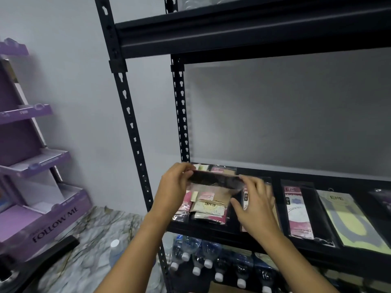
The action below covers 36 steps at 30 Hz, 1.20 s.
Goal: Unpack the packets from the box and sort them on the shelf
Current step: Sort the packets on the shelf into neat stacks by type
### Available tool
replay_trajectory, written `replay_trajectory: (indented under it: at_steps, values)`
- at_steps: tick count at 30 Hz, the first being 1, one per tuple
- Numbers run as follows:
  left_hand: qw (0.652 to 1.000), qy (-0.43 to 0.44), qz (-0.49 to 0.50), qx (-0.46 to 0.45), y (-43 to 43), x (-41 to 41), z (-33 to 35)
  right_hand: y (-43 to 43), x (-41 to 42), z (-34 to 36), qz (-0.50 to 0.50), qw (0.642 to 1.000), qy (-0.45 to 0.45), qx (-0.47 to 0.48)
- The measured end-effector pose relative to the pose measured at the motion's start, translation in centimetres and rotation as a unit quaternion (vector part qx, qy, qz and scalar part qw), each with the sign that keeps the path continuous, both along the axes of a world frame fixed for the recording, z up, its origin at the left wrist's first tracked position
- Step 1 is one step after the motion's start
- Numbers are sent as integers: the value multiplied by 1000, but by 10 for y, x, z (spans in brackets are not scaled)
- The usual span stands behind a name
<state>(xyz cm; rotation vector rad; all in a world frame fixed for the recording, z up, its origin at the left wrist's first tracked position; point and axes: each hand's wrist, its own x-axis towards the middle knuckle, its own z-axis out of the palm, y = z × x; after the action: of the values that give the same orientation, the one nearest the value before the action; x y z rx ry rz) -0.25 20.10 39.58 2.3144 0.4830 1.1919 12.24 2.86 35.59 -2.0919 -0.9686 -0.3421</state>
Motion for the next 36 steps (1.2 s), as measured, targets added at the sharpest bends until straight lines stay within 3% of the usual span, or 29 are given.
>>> replay_trajectory:
  at_steps: [5, 9, 13, 21, 27, 36]
  values:
    - [995, -22, -72, -64, -19, 2, 30, -16, 8, 11, 11, 998, -30, -47]
    - [992, -56, -59, -93, -26, 13, 27, -28, 9, 13, 47, 995, 88, 11]
    - [969, -109, -46, -218, -48, 21, 0, -38, 14, 5, 34, 982, 171, 67]
    - [904, -9, -164, -394, -101, 30, -60, -50, 17, -7, 47, 932, 327, 151]
    - [886, -33, -191, -422, -126, 36, -59, -63, 15, -8, 56, 904, 387, 173]
    - [889, -27, -198, -413, -141, 40, -61, -89, 19, -16, 40, 915, 360, 179]
